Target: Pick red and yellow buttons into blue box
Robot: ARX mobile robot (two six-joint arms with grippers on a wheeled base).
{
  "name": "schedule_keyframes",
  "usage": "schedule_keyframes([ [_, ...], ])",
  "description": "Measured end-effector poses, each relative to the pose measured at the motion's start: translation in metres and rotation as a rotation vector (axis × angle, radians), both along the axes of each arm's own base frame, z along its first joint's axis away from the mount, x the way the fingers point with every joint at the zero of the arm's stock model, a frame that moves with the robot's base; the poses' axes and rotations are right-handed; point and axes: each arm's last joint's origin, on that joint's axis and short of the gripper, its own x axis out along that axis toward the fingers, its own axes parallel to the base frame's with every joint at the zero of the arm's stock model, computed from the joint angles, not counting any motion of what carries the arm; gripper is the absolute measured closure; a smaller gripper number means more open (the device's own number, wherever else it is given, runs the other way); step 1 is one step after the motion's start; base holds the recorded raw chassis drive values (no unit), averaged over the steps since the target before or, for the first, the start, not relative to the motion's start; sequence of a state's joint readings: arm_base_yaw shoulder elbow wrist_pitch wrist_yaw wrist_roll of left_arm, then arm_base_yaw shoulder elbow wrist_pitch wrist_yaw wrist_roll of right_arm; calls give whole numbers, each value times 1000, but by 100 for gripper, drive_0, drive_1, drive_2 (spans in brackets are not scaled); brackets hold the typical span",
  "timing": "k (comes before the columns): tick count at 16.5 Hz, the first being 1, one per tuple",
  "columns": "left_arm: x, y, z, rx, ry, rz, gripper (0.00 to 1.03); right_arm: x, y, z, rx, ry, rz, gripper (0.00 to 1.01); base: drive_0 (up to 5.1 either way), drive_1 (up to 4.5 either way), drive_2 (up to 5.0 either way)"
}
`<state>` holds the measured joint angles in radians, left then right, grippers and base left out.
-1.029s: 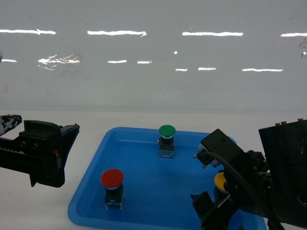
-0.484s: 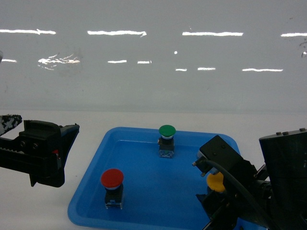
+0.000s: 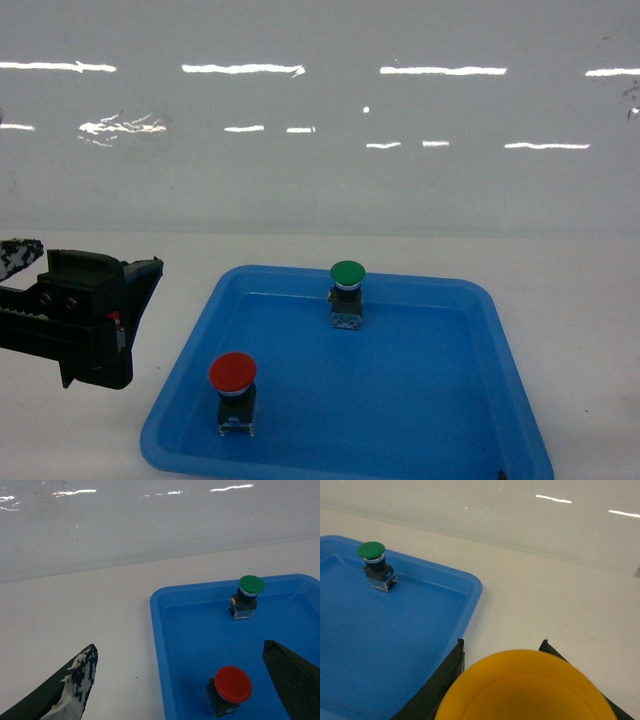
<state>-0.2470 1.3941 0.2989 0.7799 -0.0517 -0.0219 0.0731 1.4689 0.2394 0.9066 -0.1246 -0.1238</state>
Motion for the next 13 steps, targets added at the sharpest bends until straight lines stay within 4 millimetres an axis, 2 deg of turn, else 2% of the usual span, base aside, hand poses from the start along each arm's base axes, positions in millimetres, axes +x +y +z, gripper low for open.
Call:
schedule_keyframes([
  [2, 0, 0, 0, 0, 0, 0, 5, -43, -7, 1, 16, 1, -75, 61, 0, 0, 0],
  [4, 0, 0, 0, 0, 0, 0, 5, -71, -1, 1, 32, 4, -86, 61, 0, 0, 0],
  [7, 0, 0, 0, 0, 0, 0, 5, -76, 6, 10, 49, -56, -103, 61, 0, 0, 0],
  [13, 0, -5, -1, 3, 28, -19, 5, -76, 6, 8, 49, -36, -113, 61, 0, 0, 0],
])
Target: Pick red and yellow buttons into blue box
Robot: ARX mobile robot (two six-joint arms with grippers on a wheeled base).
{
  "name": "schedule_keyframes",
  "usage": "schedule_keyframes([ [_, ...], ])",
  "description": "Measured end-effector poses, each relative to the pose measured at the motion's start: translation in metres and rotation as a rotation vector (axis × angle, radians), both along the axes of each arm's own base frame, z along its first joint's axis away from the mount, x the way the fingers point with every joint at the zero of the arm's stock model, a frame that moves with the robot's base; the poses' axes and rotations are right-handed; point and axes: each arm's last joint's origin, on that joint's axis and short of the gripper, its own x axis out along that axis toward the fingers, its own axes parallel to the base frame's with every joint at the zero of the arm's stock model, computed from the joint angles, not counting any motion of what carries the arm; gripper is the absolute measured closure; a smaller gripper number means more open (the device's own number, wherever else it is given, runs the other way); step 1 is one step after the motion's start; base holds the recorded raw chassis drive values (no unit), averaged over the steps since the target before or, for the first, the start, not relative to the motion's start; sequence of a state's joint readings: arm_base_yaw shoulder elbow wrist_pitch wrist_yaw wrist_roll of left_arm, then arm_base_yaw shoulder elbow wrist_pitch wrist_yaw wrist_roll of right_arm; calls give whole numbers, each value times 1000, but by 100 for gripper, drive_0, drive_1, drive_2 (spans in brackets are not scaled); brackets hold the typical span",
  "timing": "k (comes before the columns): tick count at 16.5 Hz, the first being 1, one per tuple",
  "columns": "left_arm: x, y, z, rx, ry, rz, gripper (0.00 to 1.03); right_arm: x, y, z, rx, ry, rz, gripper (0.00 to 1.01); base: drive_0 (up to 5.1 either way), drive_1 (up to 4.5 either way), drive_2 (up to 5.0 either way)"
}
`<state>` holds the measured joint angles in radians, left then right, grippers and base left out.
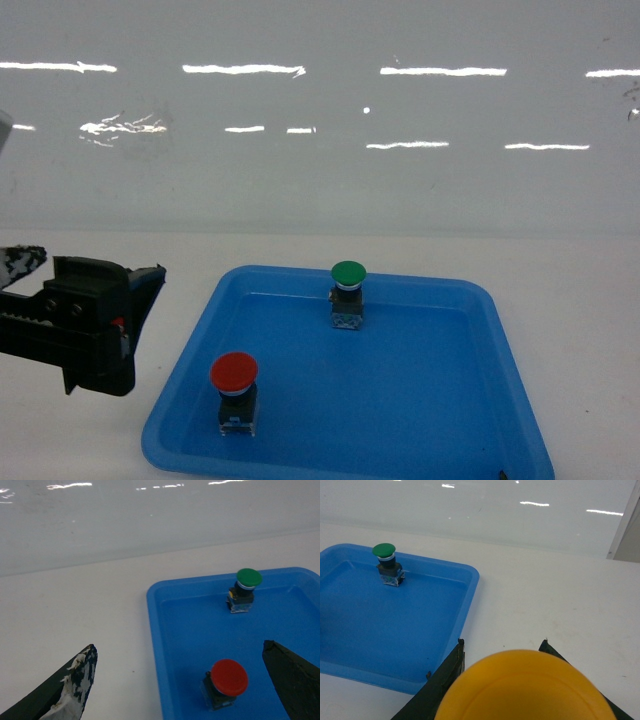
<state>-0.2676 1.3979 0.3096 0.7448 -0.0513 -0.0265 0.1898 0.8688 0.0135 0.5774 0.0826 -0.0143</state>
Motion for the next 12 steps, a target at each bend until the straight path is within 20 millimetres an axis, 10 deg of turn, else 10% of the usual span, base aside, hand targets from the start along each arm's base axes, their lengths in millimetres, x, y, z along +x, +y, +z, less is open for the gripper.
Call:
schedule_keyframes([
  [5, 26, -37, -9, 36, 126, -146, 5, 0, 0, 0, 1, -1, 0, 62, 0, 0, 0],
  [12, 74, -29, -36, 89, 271, -125, 5, 0, 0, 0, 1, -1, 0, 62, 0, 0, 0],
])
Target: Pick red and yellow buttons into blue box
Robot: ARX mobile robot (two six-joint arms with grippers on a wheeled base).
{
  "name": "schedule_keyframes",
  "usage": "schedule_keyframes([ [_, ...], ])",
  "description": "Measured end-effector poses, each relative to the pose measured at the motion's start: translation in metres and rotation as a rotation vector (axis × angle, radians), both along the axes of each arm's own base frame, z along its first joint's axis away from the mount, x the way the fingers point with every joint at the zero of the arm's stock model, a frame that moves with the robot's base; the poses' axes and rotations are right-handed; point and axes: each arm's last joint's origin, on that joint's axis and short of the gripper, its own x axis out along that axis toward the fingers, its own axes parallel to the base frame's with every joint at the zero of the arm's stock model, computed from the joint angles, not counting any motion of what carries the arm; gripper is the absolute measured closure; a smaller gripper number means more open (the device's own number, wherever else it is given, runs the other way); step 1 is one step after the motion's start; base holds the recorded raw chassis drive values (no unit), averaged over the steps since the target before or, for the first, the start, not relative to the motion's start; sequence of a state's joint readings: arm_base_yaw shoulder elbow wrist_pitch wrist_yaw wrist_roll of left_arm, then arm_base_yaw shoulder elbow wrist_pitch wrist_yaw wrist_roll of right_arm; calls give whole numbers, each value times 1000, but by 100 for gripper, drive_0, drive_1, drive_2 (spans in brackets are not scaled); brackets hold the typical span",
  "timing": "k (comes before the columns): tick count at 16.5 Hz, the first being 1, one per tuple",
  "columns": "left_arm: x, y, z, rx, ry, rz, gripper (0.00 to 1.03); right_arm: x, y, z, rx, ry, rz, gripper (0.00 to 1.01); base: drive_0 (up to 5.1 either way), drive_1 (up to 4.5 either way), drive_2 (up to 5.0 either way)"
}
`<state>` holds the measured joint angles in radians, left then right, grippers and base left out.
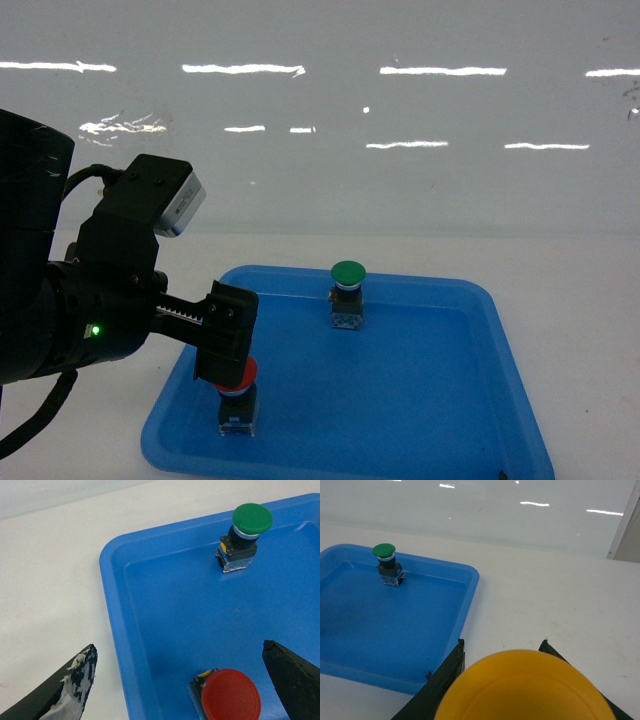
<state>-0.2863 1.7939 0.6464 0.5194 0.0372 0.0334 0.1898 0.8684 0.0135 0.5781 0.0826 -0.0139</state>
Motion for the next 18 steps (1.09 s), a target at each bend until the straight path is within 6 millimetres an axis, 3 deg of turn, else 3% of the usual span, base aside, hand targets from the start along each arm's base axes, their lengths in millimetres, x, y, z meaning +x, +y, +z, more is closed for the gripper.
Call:
schedule_keyframes([
  [12, -10, -7, -38, -18, 100, -71, 5, 0, 0, 0, 4, 0, -1, 62, 0, 0, 0],
  [18, -7, 8, -43, -67, 73, -63, 5, 0, 0, 0, 6, 1, -2, 62, 0, 0, 0],
])
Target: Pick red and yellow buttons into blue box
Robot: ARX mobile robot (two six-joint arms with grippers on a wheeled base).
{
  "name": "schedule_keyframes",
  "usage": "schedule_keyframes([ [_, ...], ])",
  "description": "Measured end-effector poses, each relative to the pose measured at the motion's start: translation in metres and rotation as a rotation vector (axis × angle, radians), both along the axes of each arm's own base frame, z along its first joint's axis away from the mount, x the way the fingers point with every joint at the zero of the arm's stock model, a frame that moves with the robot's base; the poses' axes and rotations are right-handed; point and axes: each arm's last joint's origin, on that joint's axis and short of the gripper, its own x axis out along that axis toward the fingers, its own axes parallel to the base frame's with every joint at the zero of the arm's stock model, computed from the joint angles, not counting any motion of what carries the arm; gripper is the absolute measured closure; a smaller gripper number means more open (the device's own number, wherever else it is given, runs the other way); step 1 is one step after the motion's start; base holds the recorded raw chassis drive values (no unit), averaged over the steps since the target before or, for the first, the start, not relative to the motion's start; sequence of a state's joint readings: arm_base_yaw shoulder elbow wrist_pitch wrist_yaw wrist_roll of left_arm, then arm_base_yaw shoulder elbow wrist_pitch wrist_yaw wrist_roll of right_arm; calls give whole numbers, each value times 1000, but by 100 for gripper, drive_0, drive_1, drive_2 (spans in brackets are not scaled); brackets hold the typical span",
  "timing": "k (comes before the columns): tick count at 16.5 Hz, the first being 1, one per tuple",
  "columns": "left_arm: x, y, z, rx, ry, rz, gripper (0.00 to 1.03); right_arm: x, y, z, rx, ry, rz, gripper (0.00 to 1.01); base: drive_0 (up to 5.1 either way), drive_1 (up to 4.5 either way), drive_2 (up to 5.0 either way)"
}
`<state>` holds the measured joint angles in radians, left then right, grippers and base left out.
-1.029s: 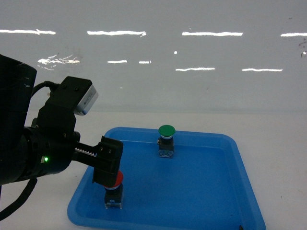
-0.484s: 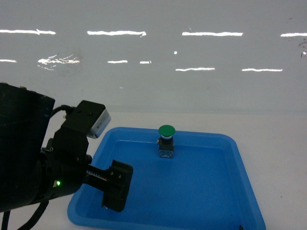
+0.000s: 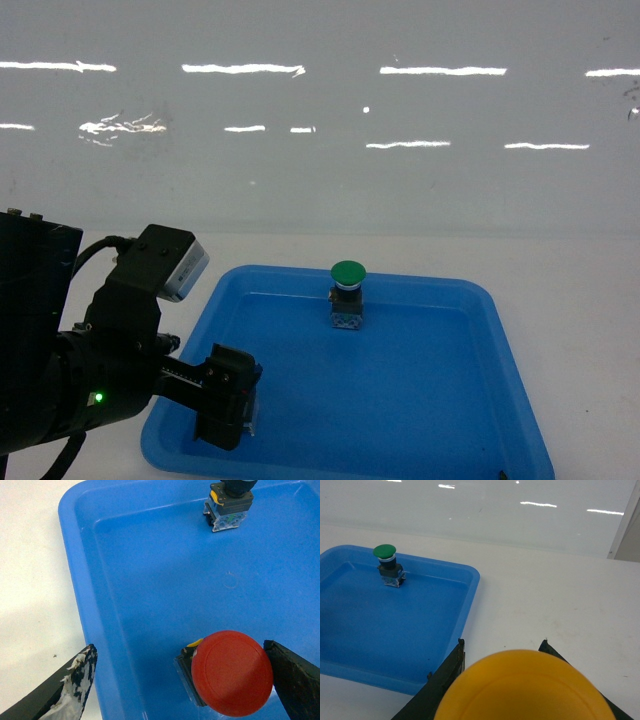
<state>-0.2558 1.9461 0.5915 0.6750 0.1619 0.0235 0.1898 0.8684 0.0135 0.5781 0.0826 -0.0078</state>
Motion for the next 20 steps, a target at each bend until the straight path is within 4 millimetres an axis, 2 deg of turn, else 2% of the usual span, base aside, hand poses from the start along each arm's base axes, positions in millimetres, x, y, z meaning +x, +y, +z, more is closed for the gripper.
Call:
schedule_keyframes([
  [8, 1, -8, -12, -10, 14, -10, 5, 0, 0, 0, 0, 0, 0, 62, 0, 0, 0],
  [15, 6, -13, -9, -20, 4, -22, 67, 0, 0, 0, 0, 0, 0, 62, 0, 0, 0],
  [20, 7, -10, 0, -35, -23, -21, 69, 0, 0, 0, 0, 0, 0, 62, 0, 0, 0],
])
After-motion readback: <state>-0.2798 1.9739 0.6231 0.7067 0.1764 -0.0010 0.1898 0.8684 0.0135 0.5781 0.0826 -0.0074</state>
